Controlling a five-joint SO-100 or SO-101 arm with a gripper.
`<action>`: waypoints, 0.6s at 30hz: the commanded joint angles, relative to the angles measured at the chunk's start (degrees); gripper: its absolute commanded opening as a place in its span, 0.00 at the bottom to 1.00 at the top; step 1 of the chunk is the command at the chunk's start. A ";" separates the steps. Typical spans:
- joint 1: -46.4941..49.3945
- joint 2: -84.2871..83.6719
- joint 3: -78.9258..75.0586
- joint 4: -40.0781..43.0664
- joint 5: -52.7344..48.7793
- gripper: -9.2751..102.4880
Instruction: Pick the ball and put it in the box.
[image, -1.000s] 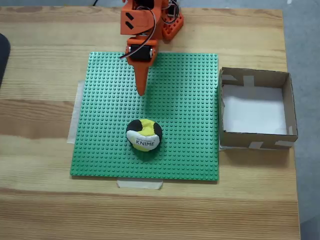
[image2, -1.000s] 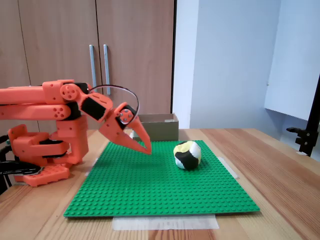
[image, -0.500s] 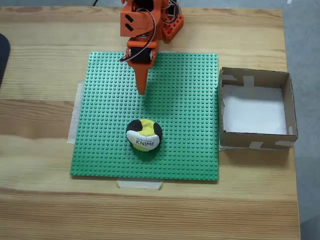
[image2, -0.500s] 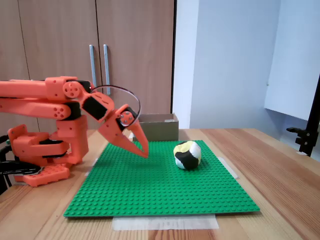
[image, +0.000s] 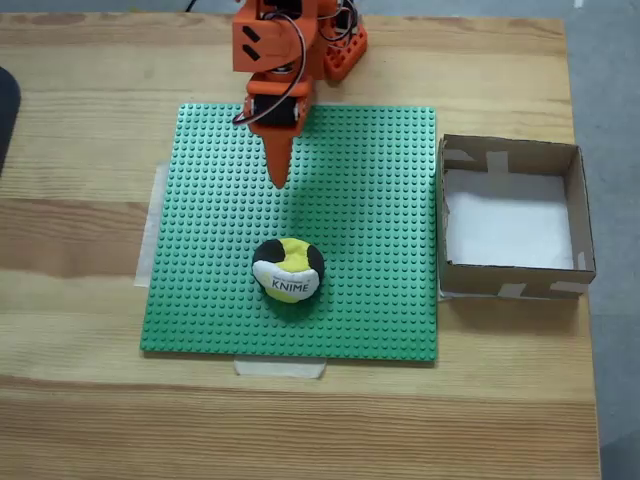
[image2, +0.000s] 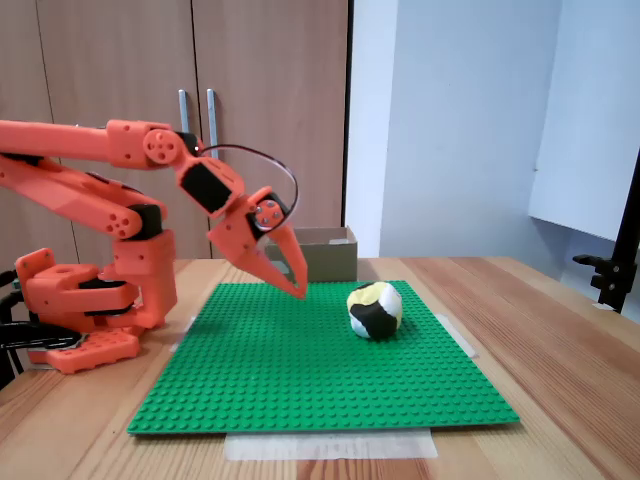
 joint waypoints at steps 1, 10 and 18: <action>-0.62 -3.78 -6.59 0.18 1.23 0.08; -0.88 -13.80 -16.35 2.02 1.58 0.08; -0.53 -25.66 -28.65 6.15 2.72 0.08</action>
